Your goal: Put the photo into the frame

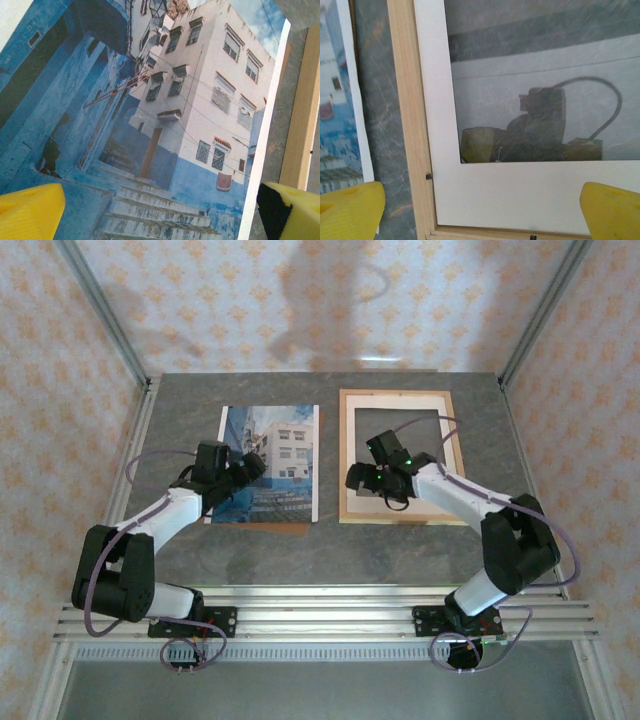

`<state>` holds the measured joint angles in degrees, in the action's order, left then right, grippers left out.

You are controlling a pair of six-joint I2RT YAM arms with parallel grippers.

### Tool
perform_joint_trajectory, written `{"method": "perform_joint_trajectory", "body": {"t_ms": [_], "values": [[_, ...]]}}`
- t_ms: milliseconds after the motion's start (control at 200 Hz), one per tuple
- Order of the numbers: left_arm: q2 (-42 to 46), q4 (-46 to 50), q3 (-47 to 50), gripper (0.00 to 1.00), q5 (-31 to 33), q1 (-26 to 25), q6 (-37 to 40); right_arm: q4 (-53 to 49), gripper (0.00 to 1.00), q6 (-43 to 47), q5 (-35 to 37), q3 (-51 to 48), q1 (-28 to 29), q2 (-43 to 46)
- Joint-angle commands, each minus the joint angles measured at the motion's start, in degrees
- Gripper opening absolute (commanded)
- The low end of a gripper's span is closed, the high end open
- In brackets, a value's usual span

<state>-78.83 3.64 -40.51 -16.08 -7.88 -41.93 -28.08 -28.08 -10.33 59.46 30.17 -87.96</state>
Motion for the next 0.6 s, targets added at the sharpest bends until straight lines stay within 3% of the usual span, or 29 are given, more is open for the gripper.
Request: {"method": "perform_joint_trajectory", "body": {"t_ms": [0,225,596], "values": [[1.48,2.15,-2.11,1.0,2.14,0.91,1.63,-2.33,1.0,-0.51,5.28,3.57,-0.33,3.12],[1.54,2.29,-2.04,1.0,2.48,4.74,2.95,-2.16,1.0,2.51,-1.86,11.36,0.2,-0.36],[-0.08,-0.58,1.58,1.0,-0.82,12.76,3.03,-2.59,0.87,-1.61,1.9,27.4,11.74,-18.02]]}}
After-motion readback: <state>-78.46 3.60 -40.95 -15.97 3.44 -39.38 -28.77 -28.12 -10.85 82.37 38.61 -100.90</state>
